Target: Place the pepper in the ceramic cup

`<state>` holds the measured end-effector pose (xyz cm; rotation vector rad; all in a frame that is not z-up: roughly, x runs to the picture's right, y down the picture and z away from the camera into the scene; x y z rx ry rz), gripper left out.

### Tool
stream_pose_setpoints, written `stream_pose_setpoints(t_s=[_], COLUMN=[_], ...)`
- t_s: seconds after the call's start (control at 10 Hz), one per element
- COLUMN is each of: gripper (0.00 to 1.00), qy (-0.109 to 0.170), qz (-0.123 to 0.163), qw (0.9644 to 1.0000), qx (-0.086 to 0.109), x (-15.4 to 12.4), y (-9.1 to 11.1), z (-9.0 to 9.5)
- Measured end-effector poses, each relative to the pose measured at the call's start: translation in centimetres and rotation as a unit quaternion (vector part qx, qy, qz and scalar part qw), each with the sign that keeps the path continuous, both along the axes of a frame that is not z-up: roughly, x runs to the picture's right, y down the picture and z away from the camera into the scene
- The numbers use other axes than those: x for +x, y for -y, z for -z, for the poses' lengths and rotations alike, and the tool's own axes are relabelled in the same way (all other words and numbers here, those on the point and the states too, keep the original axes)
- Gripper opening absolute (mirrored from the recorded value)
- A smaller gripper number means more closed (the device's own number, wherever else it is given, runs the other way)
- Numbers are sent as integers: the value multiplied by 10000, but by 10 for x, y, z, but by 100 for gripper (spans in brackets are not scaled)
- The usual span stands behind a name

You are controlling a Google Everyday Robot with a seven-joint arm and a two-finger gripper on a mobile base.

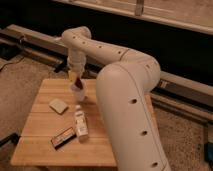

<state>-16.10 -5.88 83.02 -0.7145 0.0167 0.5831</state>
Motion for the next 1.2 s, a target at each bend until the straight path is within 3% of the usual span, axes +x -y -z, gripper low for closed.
stream_pose_setpoints(t_s=[0.5,0.9,1.2], gripper=[12,53,78], qy=[73,145,195], qz=[31,28,-12], qw=[9999,9997,9995], qx=[142,200,257], x=[-10,-18,-18], y=[6,8,7], z=[-28,-43,-46])
